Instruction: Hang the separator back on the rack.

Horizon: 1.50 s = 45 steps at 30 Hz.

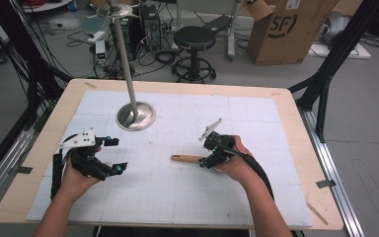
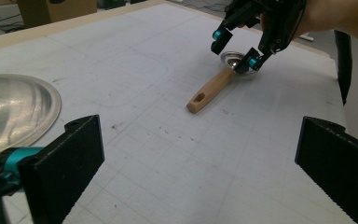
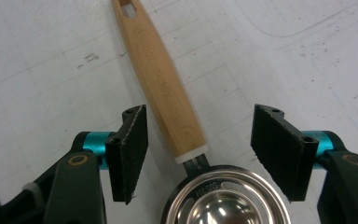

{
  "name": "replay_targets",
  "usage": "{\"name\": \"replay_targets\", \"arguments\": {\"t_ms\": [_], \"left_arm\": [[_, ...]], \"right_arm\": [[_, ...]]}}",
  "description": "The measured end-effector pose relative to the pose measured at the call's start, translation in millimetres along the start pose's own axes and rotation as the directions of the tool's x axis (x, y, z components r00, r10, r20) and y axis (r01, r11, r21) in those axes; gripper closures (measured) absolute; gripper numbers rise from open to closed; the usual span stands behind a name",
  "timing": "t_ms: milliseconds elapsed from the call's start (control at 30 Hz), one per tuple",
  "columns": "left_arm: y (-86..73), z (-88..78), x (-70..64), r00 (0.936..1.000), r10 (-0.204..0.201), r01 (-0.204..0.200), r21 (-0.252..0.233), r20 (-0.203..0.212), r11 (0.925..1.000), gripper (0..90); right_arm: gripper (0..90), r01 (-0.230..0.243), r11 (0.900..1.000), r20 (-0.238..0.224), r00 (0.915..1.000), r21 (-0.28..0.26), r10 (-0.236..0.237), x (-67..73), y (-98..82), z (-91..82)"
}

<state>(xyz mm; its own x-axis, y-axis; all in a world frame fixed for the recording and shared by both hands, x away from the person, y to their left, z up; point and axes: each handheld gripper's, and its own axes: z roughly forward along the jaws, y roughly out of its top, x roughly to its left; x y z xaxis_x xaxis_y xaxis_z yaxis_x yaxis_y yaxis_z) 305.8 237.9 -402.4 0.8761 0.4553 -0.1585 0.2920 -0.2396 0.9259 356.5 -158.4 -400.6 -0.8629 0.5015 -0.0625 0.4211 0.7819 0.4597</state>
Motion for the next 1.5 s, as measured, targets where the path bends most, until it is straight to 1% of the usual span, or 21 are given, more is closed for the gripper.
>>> {"name": "replay_targets", "arguments": {"t_ms": [67,133,167,267,300,367,400,500,600,633,667,700,867,900,967,1033,1067,1333,1367,1467,1500], "left_arm": [[0.0,-0.2,0.0,1.0000,-0.001,0.001,-0.002,-0.002,1.0000,1.8],[0.1,-0.3,-0.1,1.0000,-0.002,0.002,-0.003,-0.001,1.0000,1.8],[0.0,-0.1,-0.1,1.0000,-0.002,0.002,-0.002,-0.001,1.0000,1.8],[0.0,-0.1,-0.2,1.0000,0.000,0.000,0.000,0.001,1.0000,1.8],[0.0,0.2,-0.6,1.0000,0.000,0.000,-0.002,0.002,1.0000,1.8],[0.0,0.2,-0.8,1.0000,0.001,-0.001,0.000,0.001,1.0000,1.8],[-0.2,0.3,-0.5,1.0000,0.000,0.000,0.003,0.003,1.0000,1.8],[-0.2,0.4,-0.5,1.0000,0.001,-0.001,0.003,0.003,1.0000,1.7],[-0.3,0.5,-0.5,1.0000,0.001,-0.001,0.004,0.002,1.0000,1.8],[-0.3,0.9,-0.4,1.0000,0.004,-0.004,0.006,0.001,1.0000,1.8],[-0.3,0.9,-0.4,1.0000,0.004,-0.004,0.006,0.001,1.0000,1.7],[-0.4,1.1,-0.6,1.0000,0.004,-0.004,0.007,0.001,1.0000,1.8],[-0.5,1.3,-0.7,1.0000,0.004,-0.004,0.009,0.002,1.0000,1.8],[-0.5,1.3,-0.7,1.0000,0.004,-0.004,0.009,0.002,1.0000,1.7],[-0.6,1.4,-0.6,1.0000,0.004,-0.004,0.010,0.001,0.9999,1.8],[-0.8,1.6,-0.8,1.0000,0.003,-0.003,0.010,0.001,0.9999,1.8],[-0.7,1.6,-0.6,1.0000,0.006,-0.006,0.012,0.000,0.9999,1.8],[-0.7,1.5,-0.4,1.0000,0.003,-0.003,0.012,0.003,0.9999,1.7],[-0.8,1.6,-0.4,1.0000,0.005,-0.005,0.013,0.002,0.9999,1.8],[-0.8,1.7,-0.5,1.0000,0.004,-0.004,0.015,0.001,0.9999,1.8],[-0.9,1.9,-0.6,1.0000,0.004,-0.004,0.015,0.001,0.9999,1.8]], "right_arm": [[38.1,0.008,1.000,0.003,1.0000,0.011,-0.008,2.6,1.4,2.2],[40.9,0.029,0.999,-0.003,0.9996,0.021,-0.028,3.2,2.0,4.5],[42.8,0.035,0.999,-0.005,0.9994,0.038,-0.035,3.6,2.2,7.2],[44.0,0.036,0.998,-0.011,0.9993,0.047,-0.036,2.6,1.8,10.3],[47.6,0.035,0.997,-0.017,0.9993,0.071,-0.034,2.6,1.6,11.9],[48.0,0.039,0.997,-0.021,0.9991,0.068,-0.038,2.5,1.4,12.5],[51.3,0.048,0.996,-0.017,0.9987,0.080,-0.047,3.3,1.7,13.6],[51.4,0.051,0.995,-0.013,0.9987,0.090,-0.050,3.8,1.7,14.8],[54.4,0.055,0.994,-0.010,0.9985,0.098,-0.054,3.7,1.5,15.7],[57.6,0.058,0.993,-0.022,0.9982,0.103,-0.056,3.9,1.5,16.8],[57.6,0.058,0.993,-0.022,0.9982,0.103,-0.056,3.9,1.5,16.8],[60.1,0.059,0.992,-0.030,0.9980,0.109,-0.056,4.8,1.6,17.6],[61.4,0.055,0.992,-0.034,0.9981,0.110,-0.051,5.0,1.6,17.4],[63.8,0.054,0.992,-0.038,0.9980,0.113,-0.050,5.1,1.6,17.3],[65.9,0.048,0.992,-0.044,0.9981,0.116,-0.043,5.4,1.6,17.2],[66.0,0.048,0.992,-0.044,0.9981,0.116,-0.043,5.3,1.8,17.1],[66.1,0.039,0.992,-0.040,0.9986,0.119,-0.034,6.3,1.7,16.9],[64.7,0.037,0.992,-0.048,0.9984,0.117,-0.031,5.4,1.6,16.5],[64.0,0.027,0.992,-0.051,0.9985,0.122,-0.021,5.0,1.1,16.1],[63.3,0.029,0.992,-0.054,0.9983,0.126,-0.022,4.4,1.0,16.0],[63.1,0.034,0.990,-0.056,0.9981,0.136,-0.026,4.2,1.6,16.2]]}}
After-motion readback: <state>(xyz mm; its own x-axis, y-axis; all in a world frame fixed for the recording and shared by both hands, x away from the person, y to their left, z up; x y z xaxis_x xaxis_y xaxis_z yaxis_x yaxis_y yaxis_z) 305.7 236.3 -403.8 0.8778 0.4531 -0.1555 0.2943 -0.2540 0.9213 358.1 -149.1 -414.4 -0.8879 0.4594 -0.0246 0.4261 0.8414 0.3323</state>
